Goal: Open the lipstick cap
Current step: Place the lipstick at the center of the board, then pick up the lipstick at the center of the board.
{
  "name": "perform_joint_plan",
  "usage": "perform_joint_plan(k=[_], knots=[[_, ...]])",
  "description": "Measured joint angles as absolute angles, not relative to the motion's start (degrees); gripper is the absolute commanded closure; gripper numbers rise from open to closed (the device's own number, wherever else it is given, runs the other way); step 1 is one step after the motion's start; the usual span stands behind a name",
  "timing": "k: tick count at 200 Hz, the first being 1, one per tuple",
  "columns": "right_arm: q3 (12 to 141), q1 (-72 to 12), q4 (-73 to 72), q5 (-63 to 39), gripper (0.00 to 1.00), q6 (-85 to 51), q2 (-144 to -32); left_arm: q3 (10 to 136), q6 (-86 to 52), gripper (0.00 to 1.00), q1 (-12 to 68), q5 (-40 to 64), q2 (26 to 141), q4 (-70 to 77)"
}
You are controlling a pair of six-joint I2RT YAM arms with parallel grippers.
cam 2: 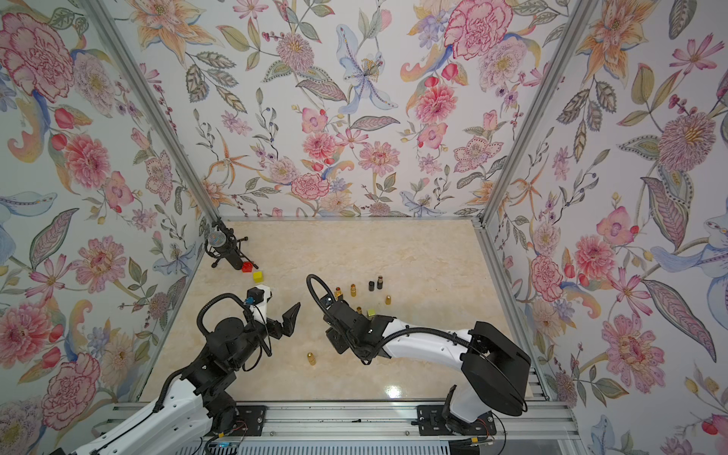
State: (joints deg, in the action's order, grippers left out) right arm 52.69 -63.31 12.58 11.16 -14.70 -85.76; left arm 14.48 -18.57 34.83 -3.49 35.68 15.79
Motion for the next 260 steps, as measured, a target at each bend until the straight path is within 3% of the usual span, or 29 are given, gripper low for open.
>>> perform_joint_plan(k=[61,153,260], knots=[[53.63,-67.66,12.75,6.57,0.46,-10.68,-81.89,15.09,-19.64,0.01,34.76,-5.06,33.28,10.85],[54.7,-71.4,9.89,0.56,0.46,-6.92,-91.37,17.96,-20.67,0.01,34.76,-7.55,31.22,4.23],[57.65,-71.22,7.6,-0.64,0.6,-6.15,-96.92,17.96,-20.69,0.01,34.76,-9.1,30.0,2.52]])
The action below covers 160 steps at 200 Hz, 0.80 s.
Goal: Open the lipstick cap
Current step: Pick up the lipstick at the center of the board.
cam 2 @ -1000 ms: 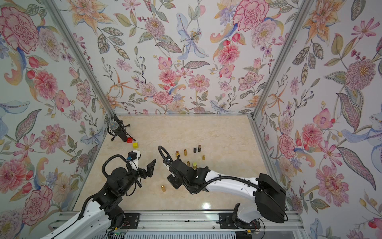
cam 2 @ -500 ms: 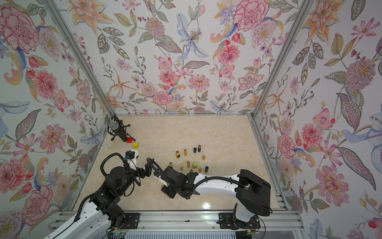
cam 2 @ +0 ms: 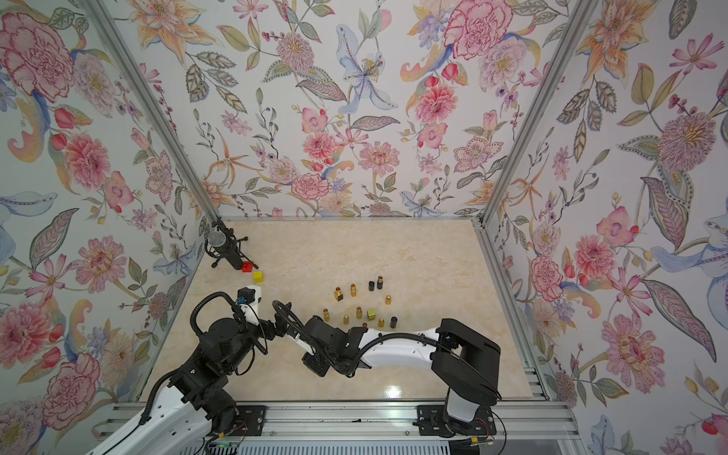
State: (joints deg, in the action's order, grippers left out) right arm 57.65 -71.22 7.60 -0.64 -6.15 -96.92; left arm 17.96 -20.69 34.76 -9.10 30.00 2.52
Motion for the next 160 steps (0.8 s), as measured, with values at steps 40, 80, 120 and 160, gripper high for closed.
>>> perform_joint_plan(k=[40,80,120,160], knots=[[57.65,-71.07,7.6,-0.64,0.68,-6.22,-97.43,17.96,-20.69,0.01,34.76,-9.32,29.93,2.55],[57.65,-71.07,7.6,-0.64,0.73,-6.22,-97.43,17.96,-20.69,0.01,34.76,-9.43,29.91,2.55],[57.65,-71.07,7.6,-0.64,0.76,-6.22,-97.43,17.96,-20.69,0.01,34.76,-9.45,29.61,2.55],[57.65,-70.7,7.68,-0.64,0.76,-6.24,-97.17,17.96,-20.67,0.01,34.76,-9.45,29.56,2.55]])
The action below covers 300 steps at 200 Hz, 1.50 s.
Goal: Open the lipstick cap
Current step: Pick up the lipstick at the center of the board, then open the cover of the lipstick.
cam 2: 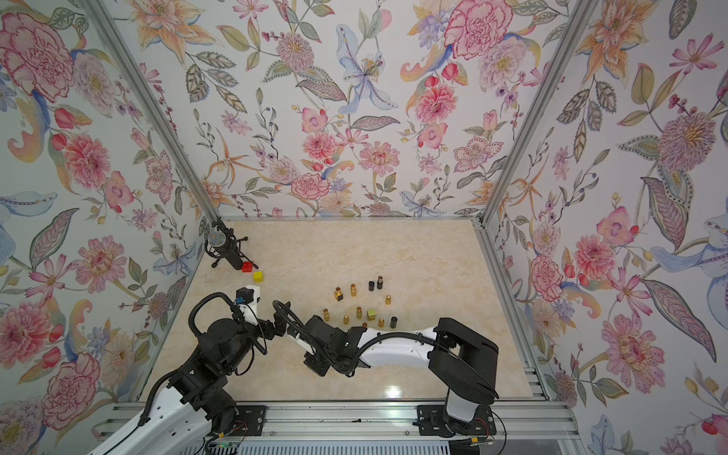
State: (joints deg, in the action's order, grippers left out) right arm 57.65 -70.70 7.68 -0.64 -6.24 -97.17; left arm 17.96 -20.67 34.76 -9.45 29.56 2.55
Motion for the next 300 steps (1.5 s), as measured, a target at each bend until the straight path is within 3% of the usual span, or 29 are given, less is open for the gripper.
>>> perform_joint_plan(k=[89,176,248,300], knots=[[60.36,-59.86,11.62,-3.55,0.75,-10.96,-86.54,20.75,-16.91,0.01,34.74,-5.67,33.91,5.08],[66.41,-48.95,18.26,-11.38,0.75,-17.39,-85.03,21.41,-8.1,0.16,38.63,10.61,47.37,16.51],[67.48,-47.79,19.97,-16.75,0.75,-18.98,-85.03,21.76,-4.67,0.36,42.04,16.45,61.28,25.61],[67.48,-47.75,19.97,-17.87,0.75,-19.38,-84.62,22.59,-4.86,0.59,42.06,17.78,66.13,31.66]])
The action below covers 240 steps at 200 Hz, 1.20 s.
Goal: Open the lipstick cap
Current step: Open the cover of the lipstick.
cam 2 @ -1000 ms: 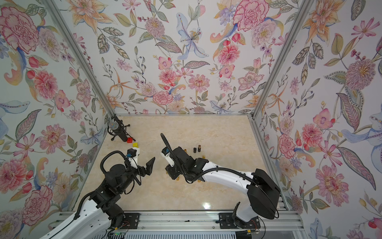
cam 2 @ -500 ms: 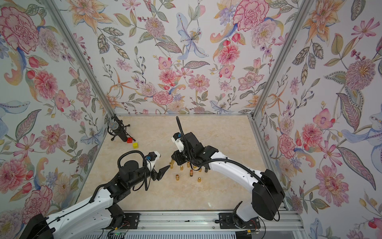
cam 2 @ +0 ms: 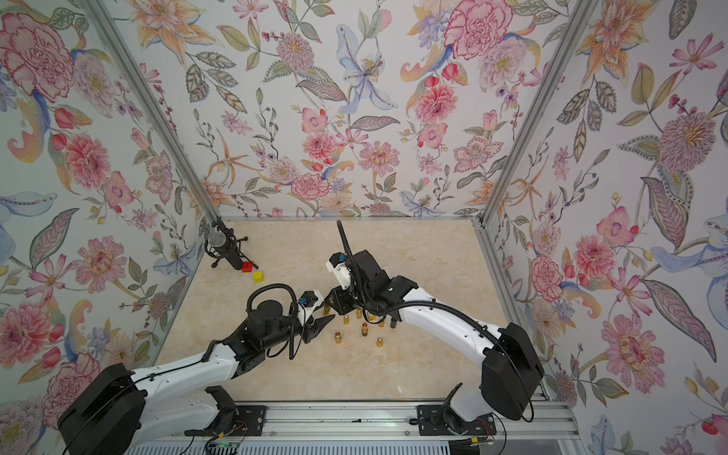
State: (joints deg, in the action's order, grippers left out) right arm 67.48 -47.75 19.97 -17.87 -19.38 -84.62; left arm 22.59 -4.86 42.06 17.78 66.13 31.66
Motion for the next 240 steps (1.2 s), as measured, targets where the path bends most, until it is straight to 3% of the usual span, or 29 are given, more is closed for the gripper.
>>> perform_joint_plan(k=[35,102,179,216,240], knots=[[67.48,-47.75,19.99,-18.06,0.75,-19.4,-84.4,22.59,-5.34,0.68,42.06,17.58,66.13,34.89],[67.48,-47.75,19.92,-17.47,0.75,-19.92,-82.85,22.48,-5.34,0.65,42.06,17.67,66.13,35.14],[67.44,-47.75,19.9,-17.12,0.75,-20.23,-82.17,21.82,-5.56,0.85,42.06,17.41,66.11,34.83],[67.4,-47.75,19.84,-17.12,0.64,-20.51,-82.17,21.82,-5.54,0.89,42.06,17.34,65.8,34.59],[67.18,-47.75,19.68,-17.15,0.63,-20.69,-82.17,21.82,-5.48,0.89,42.06,17.37,65.36,33.87]])
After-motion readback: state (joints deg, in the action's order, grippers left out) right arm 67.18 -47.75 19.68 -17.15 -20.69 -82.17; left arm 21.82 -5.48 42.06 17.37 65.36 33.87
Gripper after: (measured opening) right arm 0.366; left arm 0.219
